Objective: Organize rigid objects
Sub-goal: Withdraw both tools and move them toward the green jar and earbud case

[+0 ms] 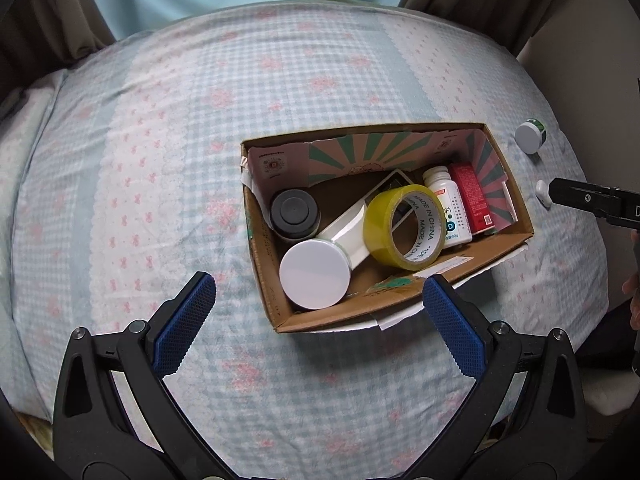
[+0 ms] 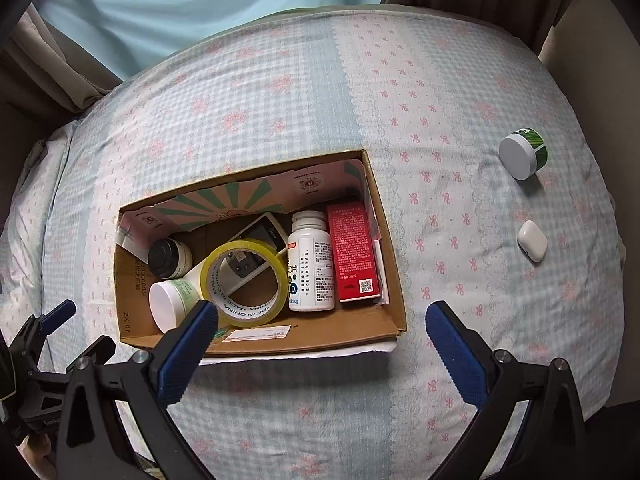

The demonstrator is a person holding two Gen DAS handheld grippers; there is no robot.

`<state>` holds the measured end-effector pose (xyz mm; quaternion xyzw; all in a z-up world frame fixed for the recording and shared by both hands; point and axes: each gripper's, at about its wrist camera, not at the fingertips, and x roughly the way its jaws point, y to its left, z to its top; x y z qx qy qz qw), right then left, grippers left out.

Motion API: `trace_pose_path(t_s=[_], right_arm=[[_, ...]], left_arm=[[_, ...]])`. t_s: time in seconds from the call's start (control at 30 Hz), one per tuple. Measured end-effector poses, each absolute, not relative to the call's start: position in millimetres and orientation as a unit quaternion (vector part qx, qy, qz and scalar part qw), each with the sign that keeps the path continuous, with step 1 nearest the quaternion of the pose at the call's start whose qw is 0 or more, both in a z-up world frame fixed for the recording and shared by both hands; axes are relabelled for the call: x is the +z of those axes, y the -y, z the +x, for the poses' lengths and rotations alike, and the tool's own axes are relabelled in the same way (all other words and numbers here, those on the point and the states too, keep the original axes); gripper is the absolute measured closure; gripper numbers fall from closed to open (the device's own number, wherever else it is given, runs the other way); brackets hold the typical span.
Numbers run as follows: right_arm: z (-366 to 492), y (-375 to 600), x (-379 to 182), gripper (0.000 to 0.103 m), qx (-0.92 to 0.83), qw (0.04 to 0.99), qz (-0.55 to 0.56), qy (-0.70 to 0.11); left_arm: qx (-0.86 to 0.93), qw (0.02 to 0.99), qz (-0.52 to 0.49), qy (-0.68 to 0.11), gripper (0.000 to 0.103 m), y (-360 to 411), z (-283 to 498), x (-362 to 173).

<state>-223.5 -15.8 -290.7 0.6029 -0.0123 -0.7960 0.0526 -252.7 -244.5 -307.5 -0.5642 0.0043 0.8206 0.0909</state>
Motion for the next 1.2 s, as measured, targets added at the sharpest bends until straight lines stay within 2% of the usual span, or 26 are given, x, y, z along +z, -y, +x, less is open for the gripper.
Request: trace_pose_path(t_s=[0.3,0.53,0.67,0.83,1.03,1.2], right_arm=[[-200.0,-23.9,-231.2,0.0,-0.839,0.04,0.543,-0.017],[-191.7,-100.7,-194.0,0.0,-0.866,0.04,0.499,-0.007],[-196.4,-151.9,-183.3,0.0,-0.87,0.057,0.488,-0.029],[-220.1,-214.8,-177.7,0.0,-0.866,0.119,0.482,-0.065],[-257.0,-279.6,-177.8,0.0,-0.854,0.179,0.475,-0.116],[-287.8,-313.0,-194.2,0.0,-0.832,0.244,0.479,-0.133]], left_arm=[[0.836,0.087,-0.541,0.022,0.0,217.2,-234.2,-252.7],[0.852,0.077,-0.517,0.017,0.0,149.2,-223.2,-218.0],[0.863,0.058,-0.502,0.005,0.0,98.2,-218.0,-206.2],[0.866,0.047,-0.497,-0.013,0.0,23.9,-218.3,-204.1],[0.856,0.088,-0.51,0.002,0.0,-67.9,-225.0,-218.1],[0.84,0.141,-0.524,-0.018,0.0,-141.1,-236.1,-248.2]])
